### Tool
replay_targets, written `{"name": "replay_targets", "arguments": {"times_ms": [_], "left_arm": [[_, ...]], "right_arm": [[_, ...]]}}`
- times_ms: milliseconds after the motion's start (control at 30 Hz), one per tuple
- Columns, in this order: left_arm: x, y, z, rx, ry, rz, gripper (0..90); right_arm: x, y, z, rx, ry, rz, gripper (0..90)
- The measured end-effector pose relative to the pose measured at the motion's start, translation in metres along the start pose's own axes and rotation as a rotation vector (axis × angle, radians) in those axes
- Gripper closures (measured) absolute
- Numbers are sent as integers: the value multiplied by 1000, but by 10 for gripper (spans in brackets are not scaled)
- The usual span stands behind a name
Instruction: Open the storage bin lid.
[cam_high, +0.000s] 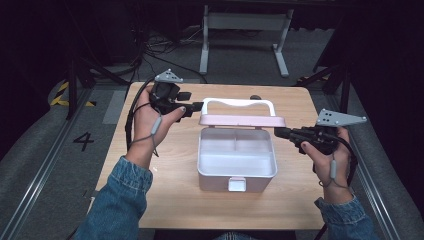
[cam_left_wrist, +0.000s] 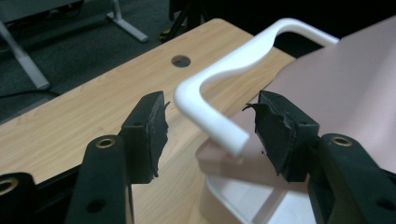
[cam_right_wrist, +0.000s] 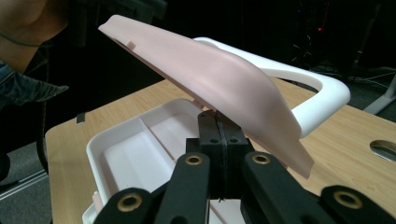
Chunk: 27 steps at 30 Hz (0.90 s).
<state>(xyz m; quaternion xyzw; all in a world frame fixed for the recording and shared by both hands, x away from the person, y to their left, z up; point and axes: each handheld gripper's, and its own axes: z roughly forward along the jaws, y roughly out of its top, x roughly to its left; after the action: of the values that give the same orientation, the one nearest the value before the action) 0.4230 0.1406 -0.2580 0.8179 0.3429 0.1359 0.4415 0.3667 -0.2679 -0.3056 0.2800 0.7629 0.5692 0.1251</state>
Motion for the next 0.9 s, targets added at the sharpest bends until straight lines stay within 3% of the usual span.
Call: {"name": "replay_targets", "arguments": {"times_ms": [267, 633, 900], "left_arm": [[1, -19, -14, 53, 70, 12, 418], [-10, -39, -2, 69, 22, 67, 364], [-13, -46, 12, 39, -18, 83, 343]], "right_arm": [[-10, 4, 1, -37, 9, 31, 900], [-26, 5, 9, -78, 14, 66, 900], [-31, 3, 12, -79, 9, 73, 900]]}}
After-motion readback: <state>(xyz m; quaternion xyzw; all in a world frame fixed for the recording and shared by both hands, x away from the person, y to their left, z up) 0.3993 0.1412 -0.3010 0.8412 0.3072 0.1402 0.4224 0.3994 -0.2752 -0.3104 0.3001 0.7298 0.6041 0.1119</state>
